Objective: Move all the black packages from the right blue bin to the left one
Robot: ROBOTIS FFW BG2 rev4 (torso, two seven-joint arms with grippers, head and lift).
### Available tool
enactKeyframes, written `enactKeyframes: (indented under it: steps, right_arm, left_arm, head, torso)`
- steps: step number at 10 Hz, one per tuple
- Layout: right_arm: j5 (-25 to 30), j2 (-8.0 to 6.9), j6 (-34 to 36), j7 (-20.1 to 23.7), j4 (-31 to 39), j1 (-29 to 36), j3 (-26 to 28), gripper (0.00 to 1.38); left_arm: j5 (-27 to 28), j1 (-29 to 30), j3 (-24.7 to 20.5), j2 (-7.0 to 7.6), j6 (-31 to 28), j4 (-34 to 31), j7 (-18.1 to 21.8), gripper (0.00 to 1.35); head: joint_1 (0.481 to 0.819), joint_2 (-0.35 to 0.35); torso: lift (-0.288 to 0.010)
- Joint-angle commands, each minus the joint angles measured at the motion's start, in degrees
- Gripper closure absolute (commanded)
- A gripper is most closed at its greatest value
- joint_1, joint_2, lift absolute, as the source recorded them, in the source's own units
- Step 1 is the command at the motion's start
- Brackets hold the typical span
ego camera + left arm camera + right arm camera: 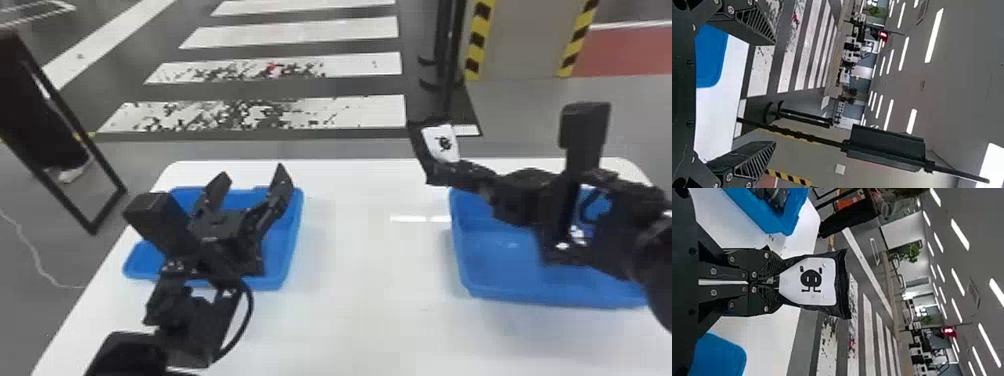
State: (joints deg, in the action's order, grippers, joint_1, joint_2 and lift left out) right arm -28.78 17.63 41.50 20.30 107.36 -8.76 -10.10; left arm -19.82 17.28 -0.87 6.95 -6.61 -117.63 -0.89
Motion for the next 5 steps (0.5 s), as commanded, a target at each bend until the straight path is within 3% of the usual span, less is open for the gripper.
enactKeyframes:
  steps: [1, 2, 5]
  right_arm:
    - [-1.2, 0.12, -1.1, 0.1, -0.7, -0.9, -3.5, 1.17]
    - [-2.1, 0.30, -1.7, 0.4, -1.0, -1.6, -5.4, 1.17]
    - [-4.5, 0.48, -2.4, 0.4, 0.1, -3.2, -10.8, 1.17]
  left_arm:
    - [-5.5, -0.1, 2.9, 0.78, 0.8, -2.2, 0.5, 0.15]
    - [-9.9, -0.1, 5.1, 1.58, 1.1, -4.2, 1.0, 0.15]
    - [-12.2, -1.0, 7.9, 2.45, -1.8, -5.9, 1.1, 0.15]
  head:
    - [0.676, 0.155]
    - [0.668, 0.157]
    - [0.651, 0.151]
  torso:
    - [-0.140]
    - [-0.140]
    - [-0.140]
